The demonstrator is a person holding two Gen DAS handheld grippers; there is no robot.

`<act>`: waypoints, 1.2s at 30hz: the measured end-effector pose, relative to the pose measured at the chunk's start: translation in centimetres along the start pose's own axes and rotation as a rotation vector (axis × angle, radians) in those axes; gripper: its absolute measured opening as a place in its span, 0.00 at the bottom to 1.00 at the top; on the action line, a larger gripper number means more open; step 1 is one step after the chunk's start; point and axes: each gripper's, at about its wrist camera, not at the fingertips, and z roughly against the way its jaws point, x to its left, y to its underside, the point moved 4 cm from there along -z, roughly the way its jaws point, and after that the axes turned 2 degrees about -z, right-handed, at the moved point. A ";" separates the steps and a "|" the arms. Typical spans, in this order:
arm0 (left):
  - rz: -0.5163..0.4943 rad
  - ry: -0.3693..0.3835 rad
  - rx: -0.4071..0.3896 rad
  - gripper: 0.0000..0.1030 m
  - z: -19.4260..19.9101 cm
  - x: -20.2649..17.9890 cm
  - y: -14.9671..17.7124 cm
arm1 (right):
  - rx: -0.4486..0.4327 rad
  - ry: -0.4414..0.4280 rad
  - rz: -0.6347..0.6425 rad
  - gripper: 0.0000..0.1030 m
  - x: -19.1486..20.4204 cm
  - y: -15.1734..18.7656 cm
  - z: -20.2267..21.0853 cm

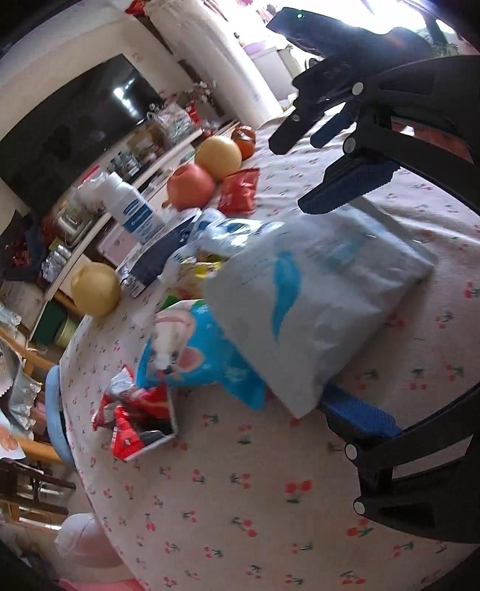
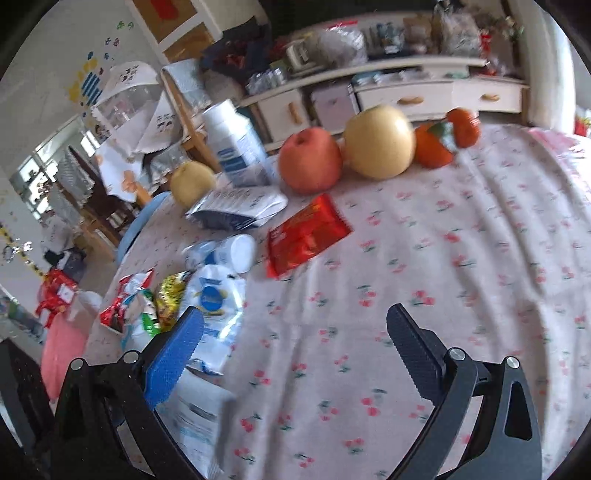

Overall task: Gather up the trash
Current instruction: 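Grasp the white wet-wipes pack with the left tool while the right tool grasps the red snack packet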

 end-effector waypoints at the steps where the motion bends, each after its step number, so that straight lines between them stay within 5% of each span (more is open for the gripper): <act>1: -0.011 -0.017 0.004 0.90 -0.2 -0.1 -0.1 | 0.004 -0.004 0.002 0.95 0.2 0.0 -0.1; 12: -0.167 -0.206 0.045 0.90 -2.3 -2.1 -0.2 | -0.035 0.027 -0.045 0.95 -2.3 -2.8 -1.1; 26: -0.256 -0.266 0.020 0.96 -3.3 -2.5 -0.2 | -0.010 0.032 0.034 0.95 -1.9 -5.3 -5.6; 27: -0.259 -0.268 0.017 0.96 -3.4 -2.5 -0.3 | -0.003 0.033 0.043 0.93 -1.8 -5.3 -6.0; 30: -0.278 -0.269 0.006 0.96 -3.4 -2.6 -0.2 | 0.014 0.034 0.040 0.64 -1.7 -5.3 -6.8; 36: -0.294 -0.246 -0.007 0.86 -3.1 -2.7 -0.1 | 0.008 0.000 0.037 0.35 -1.6 -5.2 -6.3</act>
